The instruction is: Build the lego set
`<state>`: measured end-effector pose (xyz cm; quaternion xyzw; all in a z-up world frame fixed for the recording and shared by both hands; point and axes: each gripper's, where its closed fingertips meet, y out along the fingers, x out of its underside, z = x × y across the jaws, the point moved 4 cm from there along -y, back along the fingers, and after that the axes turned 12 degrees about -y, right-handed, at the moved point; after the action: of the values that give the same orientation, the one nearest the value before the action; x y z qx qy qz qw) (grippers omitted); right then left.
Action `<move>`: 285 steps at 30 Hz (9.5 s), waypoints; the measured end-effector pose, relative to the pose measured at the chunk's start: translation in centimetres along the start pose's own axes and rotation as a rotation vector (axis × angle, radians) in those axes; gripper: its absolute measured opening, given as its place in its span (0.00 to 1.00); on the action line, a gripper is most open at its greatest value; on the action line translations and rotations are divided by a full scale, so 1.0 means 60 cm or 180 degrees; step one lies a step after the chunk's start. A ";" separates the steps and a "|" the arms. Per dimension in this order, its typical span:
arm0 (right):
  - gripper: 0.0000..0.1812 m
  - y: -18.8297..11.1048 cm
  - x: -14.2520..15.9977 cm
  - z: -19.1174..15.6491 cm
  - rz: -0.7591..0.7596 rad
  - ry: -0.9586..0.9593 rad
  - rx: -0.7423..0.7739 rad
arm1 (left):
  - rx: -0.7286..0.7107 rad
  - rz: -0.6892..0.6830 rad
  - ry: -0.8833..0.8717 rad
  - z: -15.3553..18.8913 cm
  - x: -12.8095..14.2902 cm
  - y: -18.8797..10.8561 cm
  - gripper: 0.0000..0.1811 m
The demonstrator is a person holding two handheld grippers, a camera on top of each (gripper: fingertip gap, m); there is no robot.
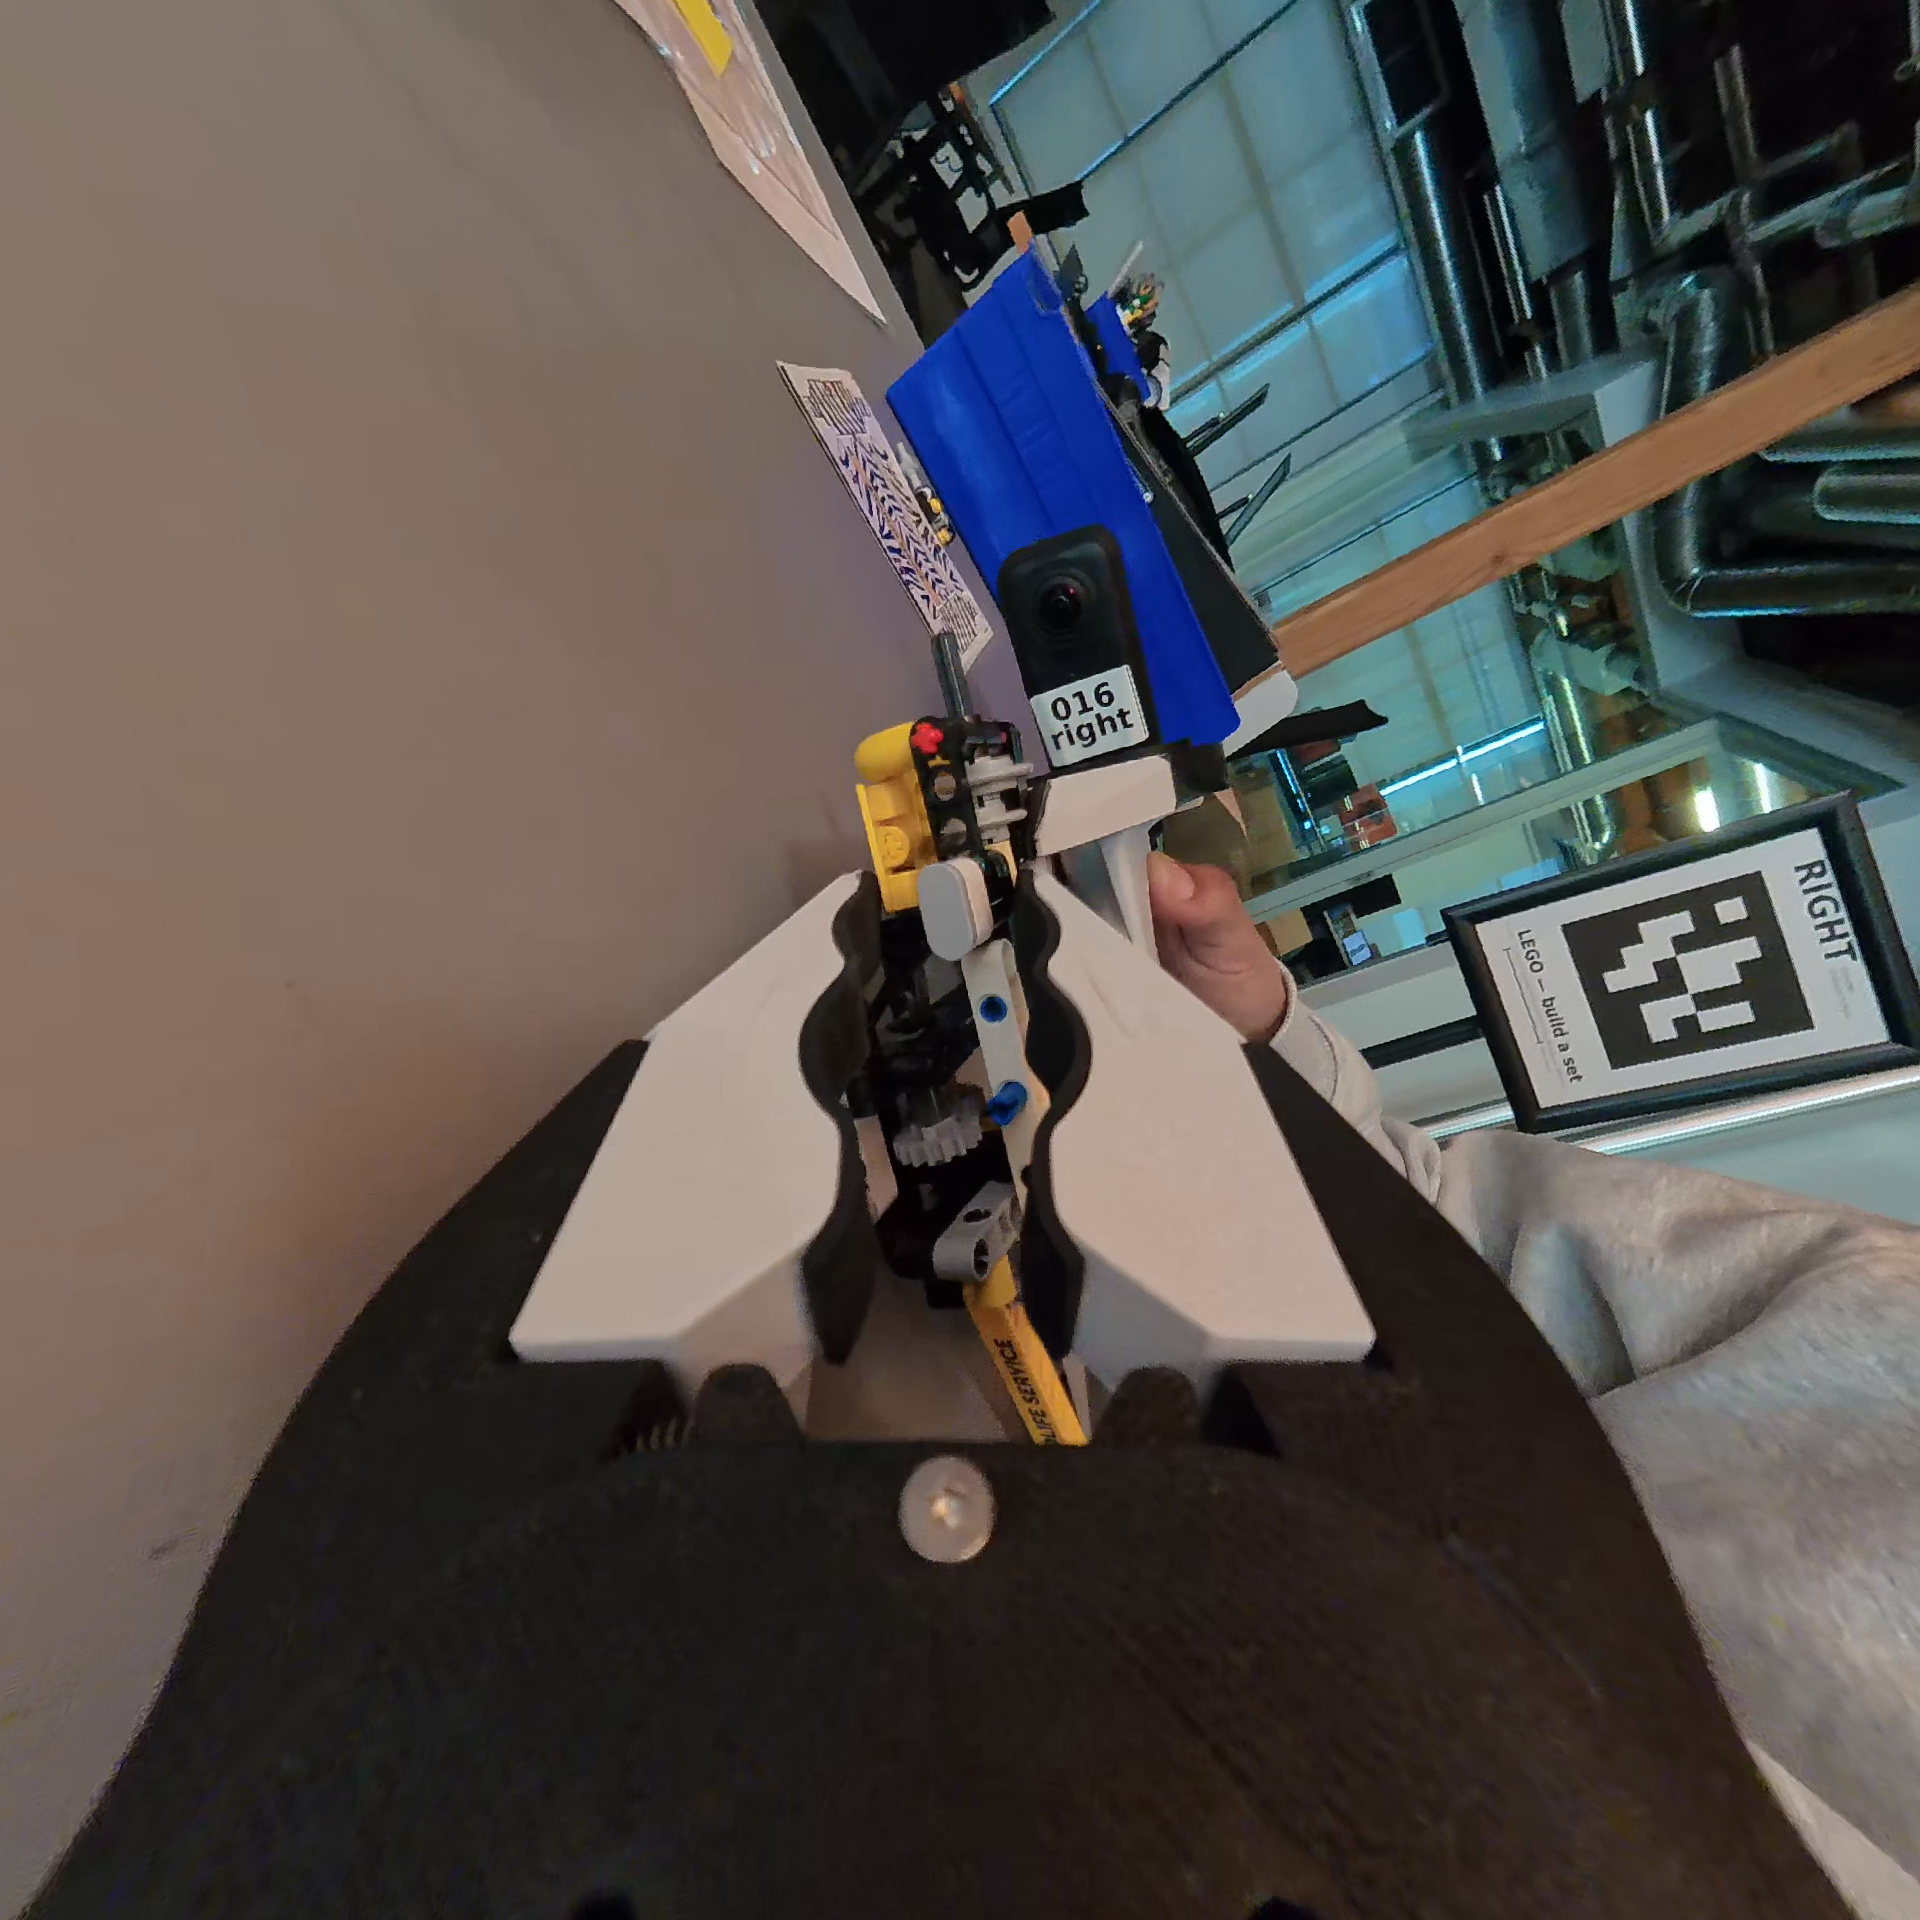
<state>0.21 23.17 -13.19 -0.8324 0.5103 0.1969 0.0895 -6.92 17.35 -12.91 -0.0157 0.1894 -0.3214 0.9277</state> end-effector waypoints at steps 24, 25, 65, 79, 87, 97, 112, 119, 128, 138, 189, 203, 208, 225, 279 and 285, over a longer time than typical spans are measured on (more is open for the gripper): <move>0.03 0.004 0.005 -0.002 -0.0119 -0.0014 -0.0040 | 0.0011 -0.0058 0.0021 -0.003 0.001 0.000 0.16; 0.03 0.004 0.005 -0.002 -0.0114 -0.0016 -0.0033 | 0.0041 -0.0034 -0.0006 -0.002 -0.001 -0.001 0.14; 0.03 -0.008 0.011 0.002 -0.0316 0.0177 -0.0083 | -0.0022 -0.0224 0.0122 -0.001 0.011 0.006 0.13; 0.03 -0.007 0.011 0.003 -0.0325 0.0151 -0.0059 | -0.0034 -0.0247 0.0123 0.000 0.012 0.008 0.13; 0.02 -0.006 0.010 0.004 -0.0312 0.0102 -0.0013 | -0.0045 -0.0252 0.0115 -0.001 0.013 0.010 0.14; 0.02 -0.001 0.012 0.004 -0.0305 0.0033 0.0040 | -0.0039 -0.0289 0.0083 -0.001 0.015 0.012 0.14; 0.08 -0.003 0.010 0.002 -0.0228 0.0029 0.0035 | -0.0027 -0.0214 -0.0015 -0.003 0.010 0.013 0.14; 0.14 -0.022 0.005 0.005 -0.0218 -0.0002 0.0139 | -0.0012 -0.0209 -0.0024 -0.003 0.010 0.012 0.14; 0.04 -0.062 -0.018 -0.039 0.0056 -0.1322 0.0183 | 0.0001 -0.0180 -0.0085 -0.005 0.008 0.010 0.13; 0.05 -0.048 0.023 -0.033 -0.0971 -0.3799 0.1410 | -0.0007 -0.0193 -0.0093 -0.006 0.008 0.011 0.13; 0.07 -0.037 0.020 -0.021 -0.1115 -0.4298 0.1690 | -0.0073 -0.0158 -0.0160 -0.012 0.005 0.012 0.14; 0.10 -0.030 0.018 -0.019 -0.1183 -0.4269 0.1553 | -0.0070 -0.0239 -0.0122 -0.011 0.010 0.015 0.14; 0.08 -0.028 0.015 -0.015 -0.1215 -0.4194 0.1538 | -0.0072 -0.0243 -0.0122 -0.011 0.010 0.015 0.14; 0.08 -0.028 0.025 -0.025 -0.1289 -0.4572 0.1299 | 0.0025 -0.0260 -0.0197 -0.009 0.009 0.013 0.13; 0.00 -0.025 0.033 -0.102 -0.0621 -0.4998 0.0448 | 0.1091 -0.0488 -0.0346 0.043 0.018 -0.002 0.12; 0.00 -0.025 0.030 -0.083 -0.0777 -0.5027 0.0709 | 0.0933 -0.0464 -0.0311 0.037 0.019 0.004 0.12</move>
<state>3.47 20.66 -9.49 -0.4836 0.2185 0.6638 0.5270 -5.16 16.66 -11.27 0.0906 0.0935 -0.4109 0.9023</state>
